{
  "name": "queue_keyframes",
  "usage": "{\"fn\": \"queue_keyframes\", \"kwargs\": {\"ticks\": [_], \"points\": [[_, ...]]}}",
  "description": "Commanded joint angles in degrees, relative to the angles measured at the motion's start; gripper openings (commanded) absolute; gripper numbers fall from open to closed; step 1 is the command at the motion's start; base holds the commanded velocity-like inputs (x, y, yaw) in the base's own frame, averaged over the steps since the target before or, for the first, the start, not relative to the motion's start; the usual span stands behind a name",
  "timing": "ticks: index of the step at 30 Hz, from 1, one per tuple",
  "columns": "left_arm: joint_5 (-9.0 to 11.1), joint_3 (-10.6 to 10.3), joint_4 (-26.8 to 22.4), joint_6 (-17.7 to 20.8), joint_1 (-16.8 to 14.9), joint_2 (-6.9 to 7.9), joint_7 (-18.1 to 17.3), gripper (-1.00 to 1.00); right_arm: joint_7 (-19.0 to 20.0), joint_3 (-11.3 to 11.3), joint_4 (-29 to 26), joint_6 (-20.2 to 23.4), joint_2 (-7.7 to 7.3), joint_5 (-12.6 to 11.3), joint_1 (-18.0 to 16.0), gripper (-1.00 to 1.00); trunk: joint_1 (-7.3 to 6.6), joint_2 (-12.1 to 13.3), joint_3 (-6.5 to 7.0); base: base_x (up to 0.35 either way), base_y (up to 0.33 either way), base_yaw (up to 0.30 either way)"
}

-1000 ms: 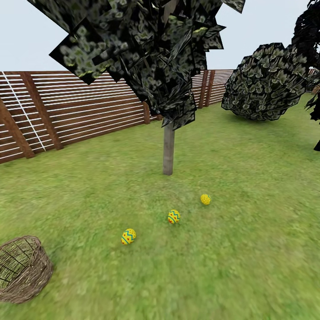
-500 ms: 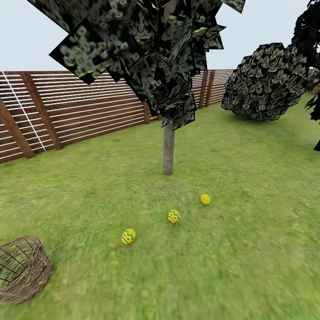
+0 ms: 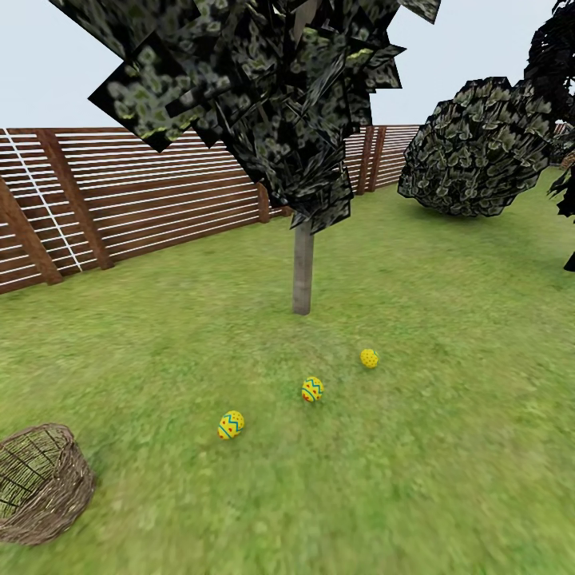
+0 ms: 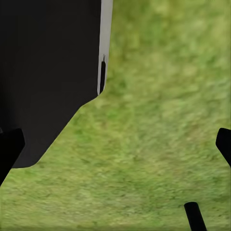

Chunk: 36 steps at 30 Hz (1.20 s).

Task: Take the three Easter eggs out of the wicker basket on the lawn in the garden, then place them on the lawn next to a single tree (choose any tree) so that all three eggs are next to the same tree and none are left in the basket.

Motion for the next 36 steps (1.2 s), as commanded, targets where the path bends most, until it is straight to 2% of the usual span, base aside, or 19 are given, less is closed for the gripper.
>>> {"fn": "queue_keyframes", "kwargs": {"ticks": [1, 36], "points": [[0.5, 0.1, 0.1, 0.2, -0.1, 0.04, -0.2, 1.00, 0.3, 0.5, 0.1, 0.1, 0.01, -0.6, -0.1, 1.00, 0.01, -0.1, -0.07, 0.000, 0.000, 0.000], [0.5, 0.1, 0.1, 0.2, -0.1, 0.03, -0.2, 1.00, 0.3, 0.5, 0.1, 0.1, 0.01, -0.6, -0.1, 1.00, 0.01, -0.1, -0.07, 0.000, 0.000, 0.000]]}}
